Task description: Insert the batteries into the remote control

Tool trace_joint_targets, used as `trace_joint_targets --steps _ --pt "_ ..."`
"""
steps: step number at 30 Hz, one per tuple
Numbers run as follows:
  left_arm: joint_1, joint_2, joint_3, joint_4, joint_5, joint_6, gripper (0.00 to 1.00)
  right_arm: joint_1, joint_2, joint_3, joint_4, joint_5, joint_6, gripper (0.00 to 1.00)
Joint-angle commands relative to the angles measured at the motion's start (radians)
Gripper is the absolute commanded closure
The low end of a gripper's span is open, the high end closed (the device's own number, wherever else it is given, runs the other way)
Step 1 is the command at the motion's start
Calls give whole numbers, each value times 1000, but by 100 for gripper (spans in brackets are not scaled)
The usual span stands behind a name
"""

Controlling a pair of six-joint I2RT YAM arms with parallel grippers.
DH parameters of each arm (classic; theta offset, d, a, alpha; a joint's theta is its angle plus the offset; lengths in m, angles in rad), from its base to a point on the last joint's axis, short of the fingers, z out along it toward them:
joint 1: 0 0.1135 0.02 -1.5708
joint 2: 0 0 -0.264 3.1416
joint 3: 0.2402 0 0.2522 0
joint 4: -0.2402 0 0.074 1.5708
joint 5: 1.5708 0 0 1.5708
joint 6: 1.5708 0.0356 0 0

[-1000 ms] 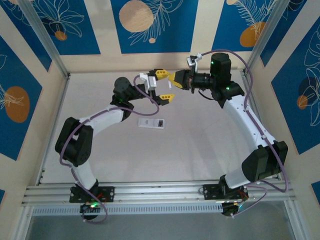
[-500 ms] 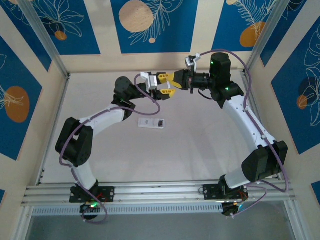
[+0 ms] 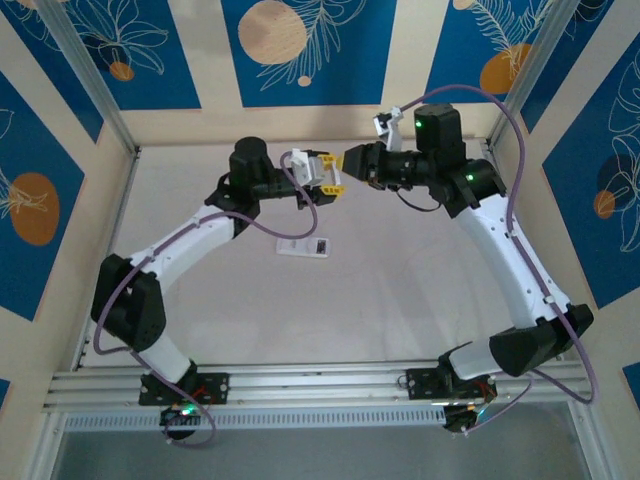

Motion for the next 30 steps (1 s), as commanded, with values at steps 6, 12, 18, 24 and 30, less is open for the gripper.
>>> trace_joint_targets --steps 6,12,18,24,30 --pt "-28 -49 62 -293 -80 212 65 87 88 119 -235 251 -144 65" --pt "-43 -61 72 -335 -102 243 66 116 125 139 -253 298 -154 69" --pt "-48 -64 80 -346 -113 254 67 118 143 128 -233 269 -137 82" --pt "-58 -52 108 -419 -202 325 67 103 168 123 -243 207 -115 89" --pt "-72 -44 141 -483 -240 381 68 96 202 126 -271 203 -114 88"
